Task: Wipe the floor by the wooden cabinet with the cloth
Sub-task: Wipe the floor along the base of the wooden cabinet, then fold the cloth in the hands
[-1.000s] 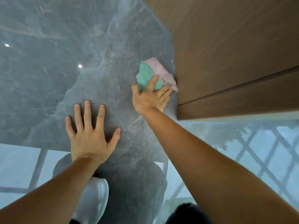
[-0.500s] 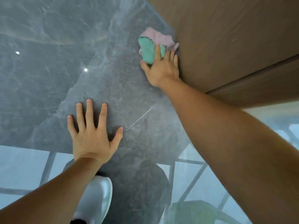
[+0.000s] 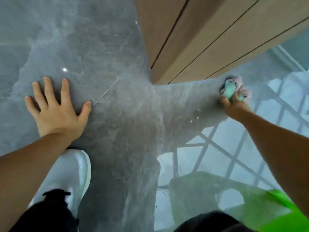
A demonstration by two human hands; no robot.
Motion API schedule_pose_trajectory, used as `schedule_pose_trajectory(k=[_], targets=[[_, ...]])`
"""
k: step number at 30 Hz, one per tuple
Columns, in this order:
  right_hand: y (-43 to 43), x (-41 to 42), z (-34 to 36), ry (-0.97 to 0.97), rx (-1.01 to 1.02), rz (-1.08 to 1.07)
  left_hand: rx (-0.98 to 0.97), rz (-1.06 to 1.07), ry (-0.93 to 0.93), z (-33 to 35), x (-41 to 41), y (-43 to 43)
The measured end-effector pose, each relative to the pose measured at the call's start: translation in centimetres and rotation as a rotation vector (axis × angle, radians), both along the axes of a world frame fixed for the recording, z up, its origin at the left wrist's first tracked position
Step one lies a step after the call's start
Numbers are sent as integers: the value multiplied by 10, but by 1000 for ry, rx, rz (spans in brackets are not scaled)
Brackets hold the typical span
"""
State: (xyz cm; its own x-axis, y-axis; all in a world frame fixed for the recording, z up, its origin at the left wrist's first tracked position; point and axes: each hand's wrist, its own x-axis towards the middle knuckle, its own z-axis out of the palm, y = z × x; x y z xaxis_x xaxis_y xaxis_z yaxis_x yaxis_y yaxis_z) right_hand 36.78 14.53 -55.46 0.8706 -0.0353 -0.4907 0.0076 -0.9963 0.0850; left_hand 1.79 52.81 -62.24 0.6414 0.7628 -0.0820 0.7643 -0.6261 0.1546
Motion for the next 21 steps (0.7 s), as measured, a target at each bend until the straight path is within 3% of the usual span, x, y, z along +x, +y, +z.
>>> schedule_pose_trajectory(k=[2,6,9,11,14,17,19,21], targets=[[22,-19,-9,-32,73,-15,2,3,-8,2,1,-2],[95,-128,-13,-24,347,500,-51,11,103,7,4,-2],[142,-213,-11,173,504,814,-195,75,334,24,21,9],[165,-245,-6,324,575,822,-337,175,362,45,39,8],[168,-245,11,422,794,551,-486,199,259,78,55,-34],[134,-238,40,467,1135,9,-572,14,108,104,48,-101],[105,-233,62,505,1383,-391,-950,117,-73,124,52,-133],[76,-227,87,495,1500,-607,-1309,205,-104,146,66,-154]])
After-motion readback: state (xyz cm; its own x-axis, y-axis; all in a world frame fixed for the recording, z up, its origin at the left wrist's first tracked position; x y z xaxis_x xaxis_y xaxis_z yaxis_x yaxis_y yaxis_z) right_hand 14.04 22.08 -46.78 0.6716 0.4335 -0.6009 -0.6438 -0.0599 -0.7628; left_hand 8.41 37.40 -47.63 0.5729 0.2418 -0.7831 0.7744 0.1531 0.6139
